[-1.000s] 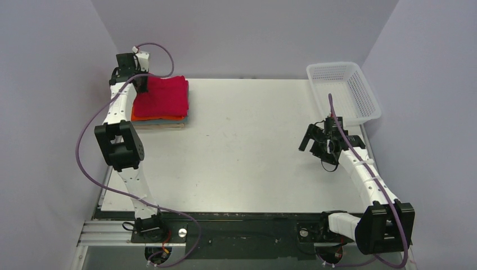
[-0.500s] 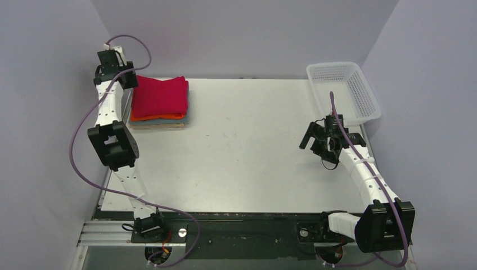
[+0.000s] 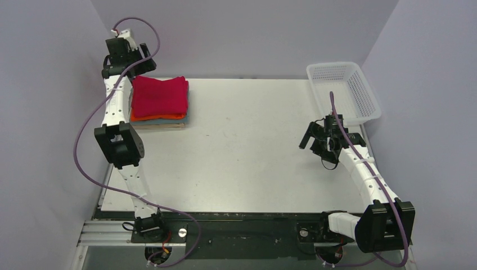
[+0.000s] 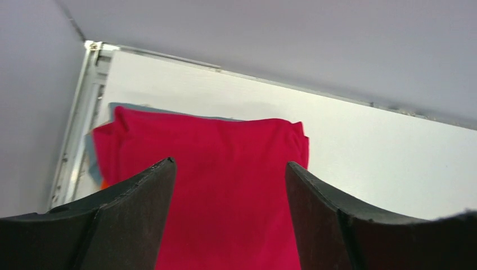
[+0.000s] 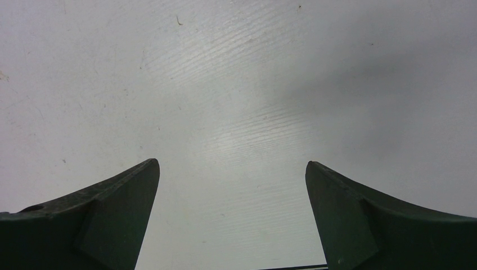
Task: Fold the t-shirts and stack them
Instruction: Put the neatly folded tshirt into the corner of the board with the left arm
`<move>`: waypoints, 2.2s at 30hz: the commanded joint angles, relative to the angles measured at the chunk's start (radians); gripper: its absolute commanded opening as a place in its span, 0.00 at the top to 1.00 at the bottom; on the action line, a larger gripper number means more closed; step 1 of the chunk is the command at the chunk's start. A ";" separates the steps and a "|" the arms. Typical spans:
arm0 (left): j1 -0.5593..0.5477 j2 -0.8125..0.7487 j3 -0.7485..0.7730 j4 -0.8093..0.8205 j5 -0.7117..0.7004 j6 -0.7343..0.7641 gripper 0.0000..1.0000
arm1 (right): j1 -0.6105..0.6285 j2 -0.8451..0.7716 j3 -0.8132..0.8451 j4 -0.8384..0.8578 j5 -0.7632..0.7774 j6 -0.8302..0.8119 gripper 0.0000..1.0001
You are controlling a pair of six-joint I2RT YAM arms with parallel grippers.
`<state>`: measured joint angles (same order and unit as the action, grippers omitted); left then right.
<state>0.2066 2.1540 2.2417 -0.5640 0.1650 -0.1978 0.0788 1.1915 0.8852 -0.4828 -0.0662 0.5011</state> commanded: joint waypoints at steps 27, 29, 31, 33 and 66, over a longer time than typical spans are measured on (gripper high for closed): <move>0.096 0.110 -0.244 0.350 0.089 -0.146 0.21 | 0.056 0.053 0.059 -0.040 0.063 0.030 0.02; 0.096 0.092 -0.228 0.349 0.099 -0.164 0.21 | 0.060 0.048 0.063 -0.040 0.063 0.031 0.02; 0.097 0.063 -0.211 0.341 0.105 -0.185 0.21 | 0.063 0.043 0.067 -0.042 0.063 0.031 0.02; 0.093 0.012 -0.214 0.327 0.106 -0.203 0.21 | 0.065 0.033 0.068 -0.043 0.063 0.029 0.02; -0.197 -0.328 -1.029 0.657 0.175 -0.273 0.18 | 0.079 -0.115 0.015 -0.081 0.063 -0.007 0.02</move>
<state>0.0181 1.8305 1.2411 0.0097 0.3016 -0.4458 0.1524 1.0855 0.9096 -0.5362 -0.0296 0.5095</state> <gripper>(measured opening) 0.826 0.983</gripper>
